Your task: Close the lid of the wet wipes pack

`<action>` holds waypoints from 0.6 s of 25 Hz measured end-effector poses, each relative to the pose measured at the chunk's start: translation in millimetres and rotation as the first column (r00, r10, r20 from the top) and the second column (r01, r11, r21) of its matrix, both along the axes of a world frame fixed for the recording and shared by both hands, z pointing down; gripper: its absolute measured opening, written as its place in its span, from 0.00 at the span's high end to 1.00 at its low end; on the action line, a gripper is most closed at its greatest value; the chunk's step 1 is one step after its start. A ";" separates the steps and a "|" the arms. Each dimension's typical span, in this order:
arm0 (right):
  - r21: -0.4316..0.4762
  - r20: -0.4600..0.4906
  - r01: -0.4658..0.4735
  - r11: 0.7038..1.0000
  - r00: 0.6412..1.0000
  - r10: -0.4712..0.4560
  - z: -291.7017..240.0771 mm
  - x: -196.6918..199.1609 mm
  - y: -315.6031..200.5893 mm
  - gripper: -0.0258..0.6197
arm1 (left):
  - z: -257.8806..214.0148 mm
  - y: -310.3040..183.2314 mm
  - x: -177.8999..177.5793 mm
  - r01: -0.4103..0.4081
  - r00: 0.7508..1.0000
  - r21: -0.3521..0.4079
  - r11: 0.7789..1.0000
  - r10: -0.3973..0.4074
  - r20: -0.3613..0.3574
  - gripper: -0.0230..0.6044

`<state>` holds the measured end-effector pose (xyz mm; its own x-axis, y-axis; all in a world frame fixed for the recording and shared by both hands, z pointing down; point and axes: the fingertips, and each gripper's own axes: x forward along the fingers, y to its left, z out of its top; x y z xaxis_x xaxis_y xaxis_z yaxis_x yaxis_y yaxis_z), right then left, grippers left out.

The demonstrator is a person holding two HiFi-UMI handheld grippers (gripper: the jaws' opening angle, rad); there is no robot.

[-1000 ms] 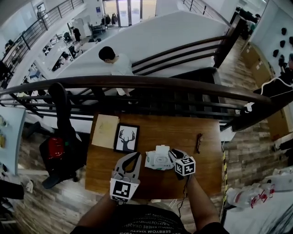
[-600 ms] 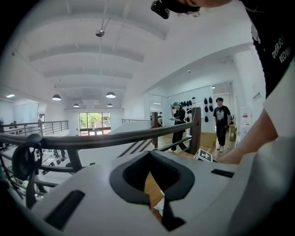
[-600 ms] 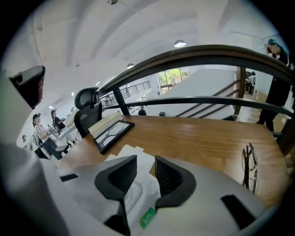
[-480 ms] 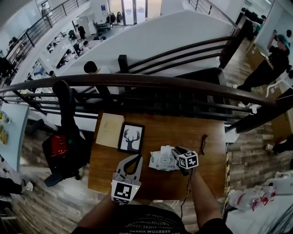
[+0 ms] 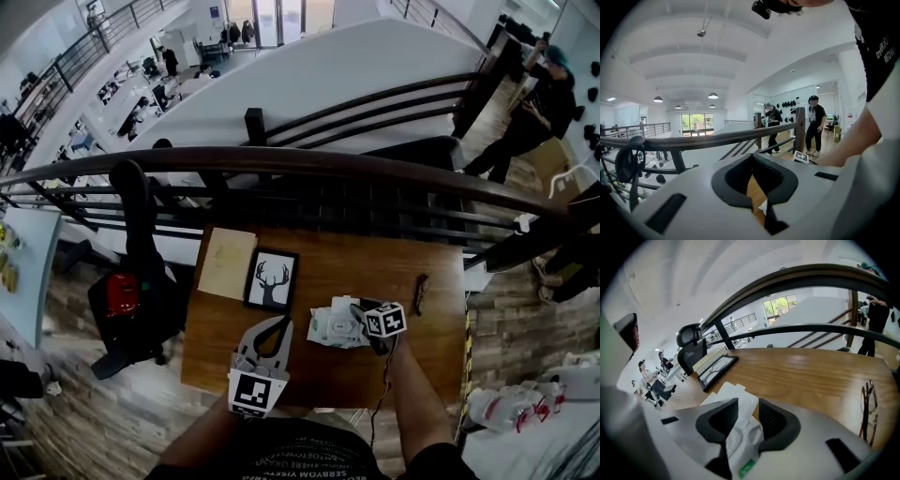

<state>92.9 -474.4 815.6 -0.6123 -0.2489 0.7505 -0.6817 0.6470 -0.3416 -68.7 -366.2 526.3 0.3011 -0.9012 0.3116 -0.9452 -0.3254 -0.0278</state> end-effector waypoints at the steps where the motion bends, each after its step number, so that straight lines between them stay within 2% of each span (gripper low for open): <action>1: 0.005 -0.005 0.006 1.000 1.000 -0.005 0.3 -0.3 0.8 0.74 | 0.7 0.9 0.0 0.000 1.000 -0.003 1.000 0.000 0.002 0.92; 9: 0.061 0.023 0.002 0.998 1.000 -0.004 -15.3 3.2 2.1 0.82 | 0.9 4.6 2.9 0.005 1.000 -0.003 1.000 -0.005 0.005 0.92; 15: 0.079 0.072 0.046 0.996 0.996 -0.052 -35.8 1.8 18.3 0.84 | -5.3 6.9 11.5 0.002 1.000 0.009 1.000 -0.002 0.007 0.92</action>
<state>94.7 -456.1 779.7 -0.6779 -0.2730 0.6826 -0.6235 0.7053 -0.3372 -57.2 -359.3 521.1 0.2974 -0.9045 0.3057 -0.9455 -0.3234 -0.0371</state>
